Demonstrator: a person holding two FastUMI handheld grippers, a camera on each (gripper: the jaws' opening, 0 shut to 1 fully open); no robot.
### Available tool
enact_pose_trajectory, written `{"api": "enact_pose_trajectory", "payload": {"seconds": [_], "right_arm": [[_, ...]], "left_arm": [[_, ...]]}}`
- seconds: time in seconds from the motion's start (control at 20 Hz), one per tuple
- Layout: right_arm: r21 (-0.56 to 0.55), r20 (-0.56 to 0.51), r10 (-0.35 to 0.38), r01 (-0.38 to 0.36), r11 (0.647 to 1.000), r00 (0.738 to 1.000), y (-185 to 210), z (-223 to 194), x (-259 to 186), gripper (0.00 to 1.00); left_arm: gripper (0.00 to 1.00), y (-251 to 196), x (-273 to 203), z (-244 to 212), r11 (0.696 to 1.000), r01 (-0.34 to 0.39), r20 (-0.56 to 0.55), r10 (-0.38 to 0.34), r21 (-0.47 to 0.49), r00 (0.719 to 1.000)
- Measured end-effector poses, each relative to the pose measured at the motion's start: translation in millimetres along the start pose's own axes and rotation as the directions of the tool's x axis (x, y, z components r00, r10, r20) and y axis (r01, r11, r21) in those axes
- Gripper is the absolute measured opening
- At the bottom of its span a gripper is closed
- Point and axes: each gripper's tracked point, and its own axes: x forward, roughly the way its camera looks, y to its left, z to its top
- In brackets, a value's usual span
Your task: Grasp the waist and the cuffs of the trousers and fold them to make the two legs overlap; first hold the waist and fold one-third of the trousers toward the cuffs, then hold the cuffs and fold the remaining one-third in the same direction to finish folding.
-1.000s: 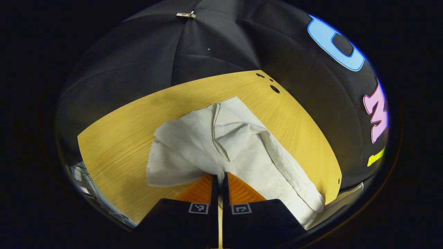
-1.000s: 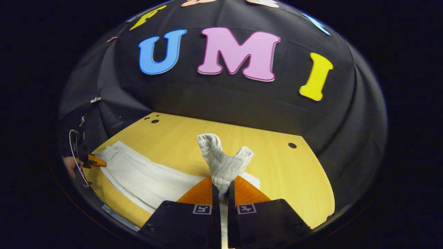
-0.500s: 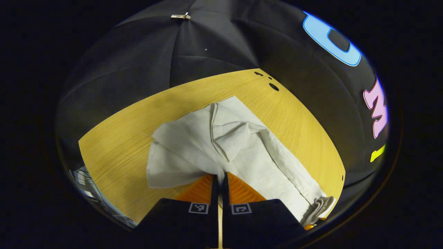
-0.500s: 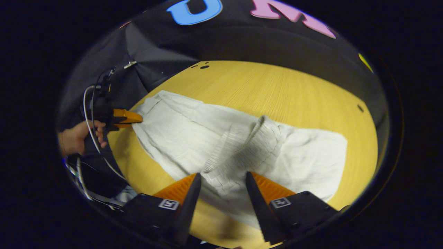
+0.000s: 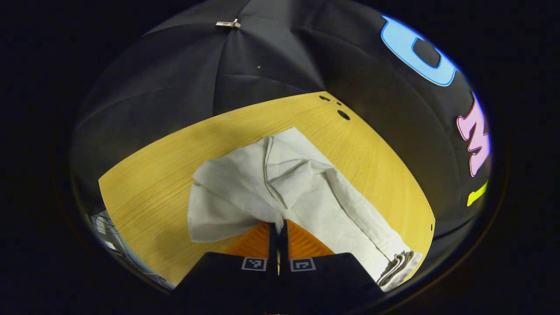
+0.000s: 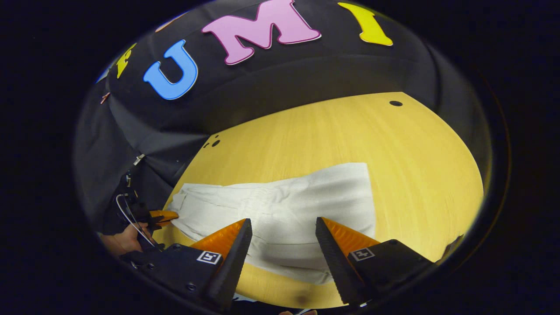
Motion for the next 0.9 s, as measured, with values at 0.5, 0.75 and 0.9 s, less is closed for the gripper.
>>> {"api": "enact_pose_trajectory", "payload": {"seconds": [0.5,0.75,0.9], "right_arm": [[0.005,-0.013,-0.010,0.010,1.000,1.000,-52.2,5.8,-17.5,0.90],[0.042,0.017,-0.057,0.057,0.998,0.998,-94.5,14.9,-34.6,0.90],[0.074,0.036,-0.095,0.093,0.993,0.995,-116.9,16.1,-46.1,0.91]], "left_arm": [[0.06,-162.0,-78.6,22.8,0.896,0.201,0.202,-0.298,0.395,0.933],[0.05,-263.4,-121.5,-32.2,0.754,0.316,0.136,-0.470,0.577,0.872],[0.05,-302.6,-129.3,-89.2,0.650,0.375,0.028,-0.520,0.661,0.853]]}}
